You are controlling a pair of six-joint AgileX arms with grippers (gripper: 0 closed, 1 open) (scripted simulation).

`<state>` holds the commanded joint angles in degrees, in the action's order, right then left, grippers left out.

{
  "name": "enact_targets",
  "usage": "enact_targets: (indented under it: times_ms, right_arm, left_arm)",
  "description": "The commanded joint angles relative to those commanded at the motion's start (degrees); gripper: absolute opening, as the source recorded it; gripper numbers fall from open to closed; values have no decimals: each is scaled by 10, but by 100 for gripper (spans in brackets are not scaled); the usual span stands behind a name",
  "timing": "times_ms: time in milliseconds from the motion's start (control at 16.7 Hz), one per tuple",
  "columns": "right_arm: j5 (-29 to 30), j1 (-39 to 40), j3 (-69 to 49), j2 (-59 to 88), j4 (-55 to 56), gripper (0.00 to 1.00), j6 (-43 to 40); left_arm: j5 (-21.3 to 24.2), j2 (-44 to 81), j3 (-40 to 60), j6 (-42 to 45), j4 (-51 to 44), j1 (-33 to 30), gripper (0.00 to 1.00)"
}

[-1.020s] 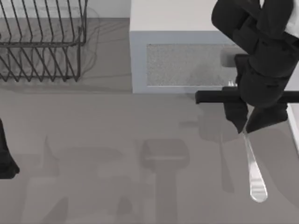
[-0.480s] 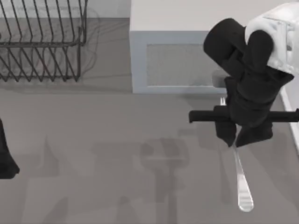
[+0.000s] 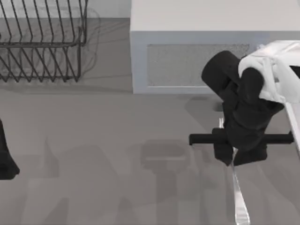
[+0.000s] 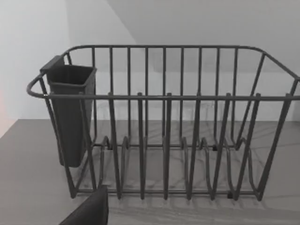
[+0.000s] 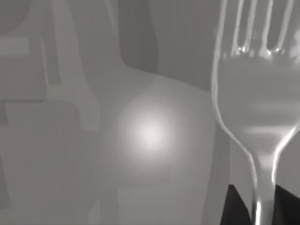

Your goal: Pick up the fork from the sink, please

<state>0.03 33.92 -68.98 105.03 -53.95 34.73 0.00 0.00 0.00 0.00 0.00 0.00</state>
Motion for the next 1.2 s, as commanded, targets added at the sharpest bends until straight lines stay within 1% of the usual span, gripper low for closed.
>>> enact_targets:
  times_ms: [60,840,900,1200]
  right_arm:
    - [0,0,0,0,0,0,0]
    - [0,0,0,0,0,98,0]
    - [0,0,0,0,0,100,0]
    - [0,0,0,0,0,100,0]
  left_arm:
    - [0,0,0,0,0,0,100]
    - [0,0,0,0,0,0,100]
    - [0,0,0,0,0,0,100]
    - [0,0,0,0,0,0,100]
